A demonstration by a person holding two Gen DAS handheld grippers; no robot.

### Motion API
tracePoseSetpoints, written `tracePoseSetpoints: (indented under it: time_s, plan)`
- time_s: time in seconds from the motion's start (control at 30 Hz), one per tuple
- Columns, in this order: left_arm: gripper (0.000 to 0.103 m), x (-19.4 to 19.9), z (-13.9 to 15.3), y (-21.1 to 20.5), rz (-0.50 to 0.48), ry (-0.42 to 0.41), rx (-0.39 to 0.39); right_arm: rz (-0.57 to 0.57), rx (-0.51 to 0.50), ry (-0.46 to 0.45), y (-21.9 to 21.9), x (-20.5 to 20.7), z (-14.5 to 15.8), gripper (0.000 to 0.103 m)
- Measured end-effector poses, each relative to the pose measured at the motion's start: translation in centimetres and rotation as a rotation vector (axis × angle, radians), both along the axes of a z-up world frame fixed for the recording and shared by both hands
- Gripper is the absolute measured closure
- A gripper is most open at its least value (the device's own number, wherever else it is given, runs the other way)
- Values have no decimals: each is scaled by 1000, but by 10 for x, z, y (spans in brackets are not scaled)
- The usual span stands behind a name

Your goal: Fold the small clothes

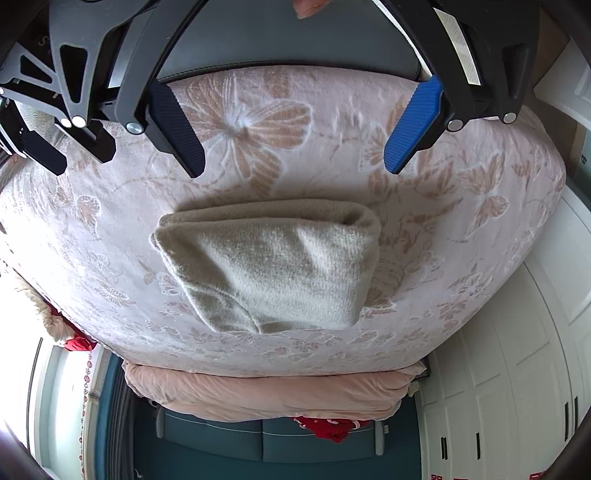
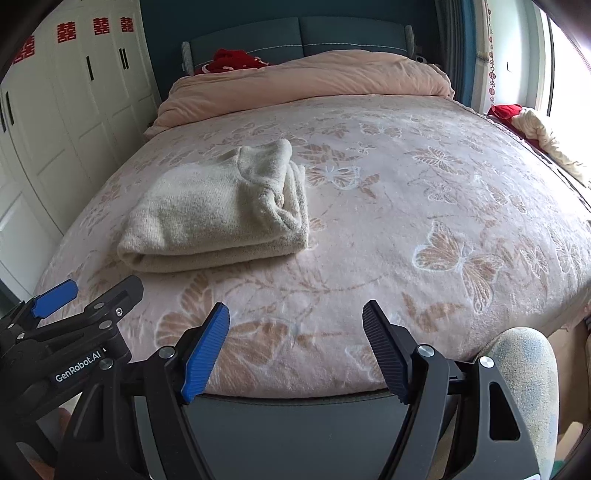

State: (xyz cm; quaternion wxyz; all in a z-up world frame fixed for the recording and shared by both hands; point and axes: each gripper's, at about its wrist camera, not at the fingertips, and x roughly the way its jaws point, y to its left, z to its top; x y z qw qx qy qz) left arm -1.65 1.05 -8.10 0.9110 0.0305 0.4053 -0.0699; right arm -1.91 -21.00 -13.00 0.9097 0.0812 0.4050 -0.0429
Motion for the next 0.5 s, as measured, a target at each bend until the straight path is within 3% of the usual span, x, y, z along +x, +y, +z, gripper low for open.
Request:
tracePoseSetpoints:
  time_s: [0.5]
  plan:
    - [5,-1,-4,-1,26,2,44,-15,1,23,1,0,-7,30]
